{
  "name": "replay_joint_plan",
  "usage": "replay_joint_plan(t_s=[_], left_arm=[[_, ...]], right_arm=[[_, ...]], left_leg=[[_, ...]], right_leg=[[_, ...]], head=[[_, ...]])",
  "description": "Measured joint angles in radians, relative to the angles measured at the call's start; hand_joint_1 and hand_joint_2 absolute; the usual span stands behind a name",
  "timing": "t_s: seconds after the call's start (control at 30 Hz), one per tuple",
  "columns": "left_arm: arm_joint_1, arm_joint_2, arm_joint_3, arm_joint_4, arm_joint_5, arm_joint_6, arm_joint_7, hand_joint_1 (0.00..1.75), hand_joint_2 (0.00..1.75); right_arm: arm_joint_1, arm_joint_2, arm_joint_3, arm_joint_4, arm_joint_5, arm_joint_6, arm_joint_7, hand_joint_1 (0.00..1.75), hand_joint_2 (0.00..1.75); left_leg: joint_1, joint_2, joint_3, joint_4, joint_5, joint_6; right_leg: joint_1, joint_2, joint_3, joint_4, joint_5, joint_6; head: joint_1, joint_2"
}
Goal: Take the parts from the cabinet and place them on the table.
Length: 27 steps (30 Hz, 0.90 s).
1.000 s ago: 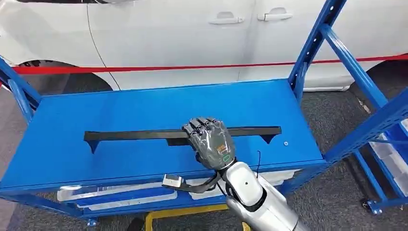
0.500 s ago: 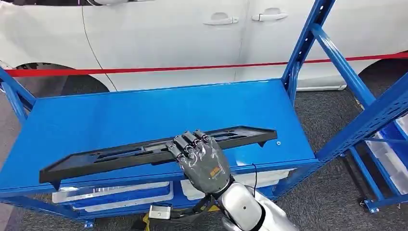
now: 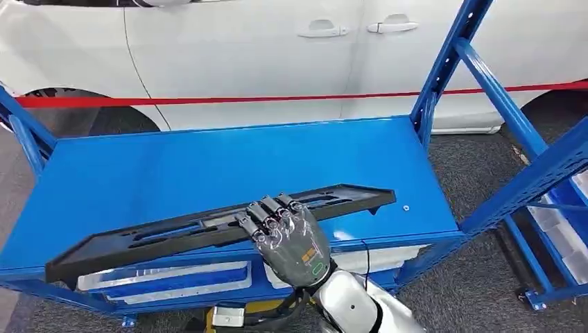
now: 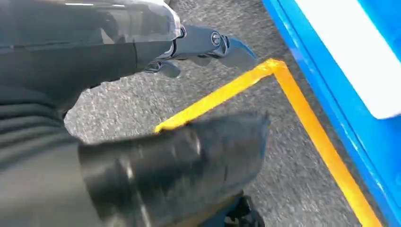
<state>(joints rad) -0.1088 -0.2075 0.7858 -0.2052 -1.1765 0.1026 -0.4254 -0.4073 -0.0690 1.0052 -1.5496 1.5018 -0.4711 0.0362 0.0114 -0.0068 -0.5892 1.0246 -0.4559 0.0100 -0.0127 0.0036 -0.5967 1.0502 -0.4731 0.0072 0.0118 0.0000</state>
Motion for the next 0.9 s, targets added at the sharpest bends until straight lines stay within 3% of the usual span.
replay_joint_plan(t_s=[0.07,0.13,0.17,0.23,0.27,0.3,0.33,0.4,0.43,0.47,0.57,0.6,0.67,0.73,0.77,0.8,0.83,0.9], left_arm=[[0.002,0.0,0.0,0.0,0.0,0.003,-0.007,0.0,1.75],[0.003,0.001,0.0,0.0,0.001,0.023,0.001,0.0,1.75],[0.002,0.001,0.0,0.0,0.001,0.033,0.014,0.0,1.75],[0.004,0.001,0.0,0.0,0.001,0.05,0.032,0.0,1.75],[0.006,0.001,0.0,0.0,0.001,0.057,0.036,0.0,1.75],[0.009,0.001,0.001,0.0,0.0,0.067,0.039,0.0,1.75],[0.01,0.001,0.001,0.0,-0.003,0.077,0.043,0.0,1.75],[0.009,0.001,0.001,0.0,-0.007,0.086,0.048,0.0,1.75],[0.009,0.001,0.001,0.0,-0.009,0.093,0.05,0.0,1.75],[0.007,0.002,0.001,0.0,-0.011,0.097,0.054,0.0,1.75],[0.009,0.002,0.001,0.0,-0.018,0.109,0.058,0.0,1.75],[0.009,0.002,0.001,0.0,-0.018,0.115,0.061,0.0,1.75],[0.006,0.0,0.001,0.0,-0.02,0.118,0.066,0.0,1.75],[0.005,0.0,0.001,0.0,-0.021,0.119,0.069,0.0,1.75],[0.006,0.0,0.001,0.0,-0.022,0.12,0.072,0.0,1.75],[0.006,0.0,0.001,0.0,-0.023,0.121,0.072,0.0,1.75],[0.006,0.0,0.001,0.0,-0.024,0.121,0.073,0.0,1.75],[0.006,-0.002,0.001,0.0,-0.027,0.122,0.074,0.0,1.75]], right_arm=[[0.0,0.0,0.0,0.0,-0.013,0.0,0.001,1.75,1.75],[0.0,0.001,0.001,0.002,-0.019,0.0,0.004,1.75,1.75],[-0.001,0.001,0.001,0.003,-0.021,0.0,0.006,1.75,1.75],[0.001,0.001,0.001,0.009,-0.028,0.001,0.011,1.75,1.75],[0.005,0.001,0.001,0.013,-0.029,0.0,0.015,1.75,1.75],[0.009,0.001,0.001,0.017,-0.029,-0.001,0.019,1.75,1.75],[0.012,0.001,0.001,0.02,-0.026,-0.003,0.022,1.75,1.75],[0.016,0.001,0.001,0.024,-0.024,-0.006,0.027,1.75,1.75],[0.017,0.001,0.001,0.024,-0.023,-0.01,0.029,1.75,1.75],[0.019,0.001,0.001,0.024,-0.02,-0.013,0.029,1.75,1.75],[0.025,0.001,0.001,0.025,-0.02,-0.014,0.031,1.75,1.75],[0.027,0.001,0.0,0.024,-0.02,-0.014,0.032,1.75,1.75],[0.028,-0.001,0.0,0.024,-0.02,-0.015,0.032,1.75,1.75],[0.033,-0.003,0.0,0.025,-0.02,-0.016,0.032,1.75,1.75],[0.037,-0.004,0.0,0.025,-0.02,-0.016,0.032,1.75,1.75],[0.041,-0.005,0.0,0.025,-0.02,-0.016,0.032,1.75,1.75],[0.043,-0.006,0.0,0.025,-0.02,-0.016,0.032,1.75,1.75],[0.043,-0.008,0.0,0.025,-0.02,-0.016,0.032,1.75,1.75]], left_leg=[[0.003,0.001,0.002,-0.006,0.003,-0.011],[0.007,0.001,-0.005,0.015,-0.018,-0.021],[0.006,0.001,-0.027,0.062,-0.051,-0.023],[0.008,0.002,-0.099,0.221,-0.128,-0.03],[0.008,0.002,-0.128,0.283,-0.146,-0.031],[0.008,0.002,-0.138,0.303,-0.139,-0.031],[0.008,0.002,-0.124,0.269,-0.109,-0.028],[0.007,0.002,-0.048,0.112,-0.023,-0.018],[0.006,0.002,-0.008,0.025,0.007,-0.01],[-0.002,0.001,0.004,0.005,-0.005,-0.006],[-0.004,-0.001,-0.001,0.003,0.002,-0.001],[0.002,0.001,0.001,-0.009,0.011,0.008],[0.007,0.006,0.0,-0.018,0.022,0.02],[0.006,0.008,-0.01,-0.015,0.027,0.025],[0.006,0.009,-0.017,-0.012,0.03,0.025],[0.006,0.009,-0.024,-0.008,0.032,0.024],[0.006,0.01,-0.03,-0.005,0.034,0.023],[0.006,0.009,-0.04,0.003,0.039,0.019]], right_leg=[[0.006,0.002,-0.003,0.0,0.002,-0.012],[-0.002,-0.001,0.004,-0.015,0.01,-0.027],[-0.002,-0.003,0.003,-0.015,0.011,-0.033],[0.001,-0.004,0.002,-0.015,0.01,-0.036],[0.002,-0.004,0.001,-0.014,0.01,-0.036],[0.003,-0.004,0.002,-0.013,0.01,-0.037],[0.004,-0.003,0.002,-0.013,0.009,-0.037],[0.005,0.0,0.005,-0.011,0.008,-0.036],[0.006,0.001,0.006,-0.01,0.007,-0.035],[0.012,0.001,0.001,-0.006,0.007,-0.03],[0.007,0.002,-0.001,-0.01,0.014,-0.016],[0.012,0.003,0.0,-0.011,0.017,-0.01],[0.008,0.001,-0.015,0.032,-0.038,-0.002],[0.005,0.001,-0.072,0.182,-0.129,0.004],[0.005,0.001,-0.1,0.255,-0.159,0.007],[0.004,0.001,-0.108,0.285,-0.164,0.009],[0.002,0.0,-0.092,0.268,-0.147,0.01],[-0.001,0.0,-0.007,0.128,-0.079,0.008]], head=[[0.0,0.0],[0.0,0.0],[-0.002,0.0],[-0.002,0.0],[-0.002,0.0],[-0.002,0.0],[-0.002,0.0],[-0.002,0.0],[-0.002,0.0],[-0.001,0.0],[-0.002,0.0],[-0.001,0.0],[0.002,0.0],[0.001,0.0],[0.002,0.0],[0.001,0.0],[0.002,0.0],[0.002,0.0]])
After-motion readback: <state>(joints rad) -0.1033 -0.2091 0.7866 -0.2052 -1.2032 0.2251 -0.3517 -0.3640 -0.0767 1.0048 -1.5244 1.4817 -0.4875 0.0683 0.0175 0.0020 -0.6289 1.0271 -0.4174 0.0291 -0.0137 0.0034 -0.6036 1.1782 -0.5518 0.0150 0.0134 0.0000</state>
